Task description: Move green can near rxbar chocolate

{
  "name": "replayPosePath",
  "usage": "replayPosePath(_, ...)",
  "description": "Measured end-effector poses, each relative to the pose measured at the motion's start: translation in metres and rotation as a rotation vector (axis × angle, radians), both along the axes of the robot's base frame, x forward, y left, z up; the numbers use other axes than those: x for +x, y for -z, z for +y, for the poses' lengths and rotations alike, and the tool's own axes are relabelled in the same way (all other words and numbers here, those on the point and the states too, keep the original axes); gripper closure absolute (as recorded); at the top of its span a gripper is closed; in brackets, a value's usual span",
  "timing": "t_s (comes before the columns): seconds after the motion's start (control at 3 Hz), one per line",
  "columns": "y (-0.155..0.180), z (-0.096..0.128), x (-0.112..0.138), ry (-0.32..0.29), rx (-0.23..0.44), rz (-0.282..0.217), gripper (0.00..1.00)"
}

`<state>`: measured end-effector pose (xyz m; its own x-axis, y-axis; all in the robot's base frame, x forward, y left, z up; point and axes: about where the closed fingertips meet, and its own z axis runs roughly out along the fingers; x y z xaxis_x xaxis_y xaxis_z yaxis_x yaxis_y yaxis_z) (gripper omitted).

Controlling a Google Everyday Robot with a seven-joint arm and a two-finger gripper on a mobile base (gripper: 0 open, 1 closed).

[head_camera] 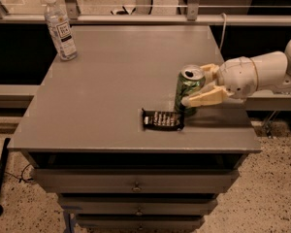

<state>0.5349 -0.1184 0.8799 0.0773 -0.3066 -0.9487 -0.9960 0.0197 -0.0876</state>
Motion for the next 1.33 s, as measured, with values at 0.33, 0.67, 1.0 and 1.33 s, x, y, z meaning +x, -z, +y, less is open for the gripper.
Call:
replayPosePath(0.33,-0.001,-0.004,0.000,0.004,-0.006,0.005,0.00)
replayPosePath(0.67,-0.006,-0.033,0.008,0.064,-0.015,-0.001,0.00)
replayPosePath(1.0,-0.023,-0.095,0.018,0.197,-0.035,-0.038,0.00)
replayPosePath(1.33,-0.031,-0.099,0.021,0.208,-0.035,-0.055,0.00)
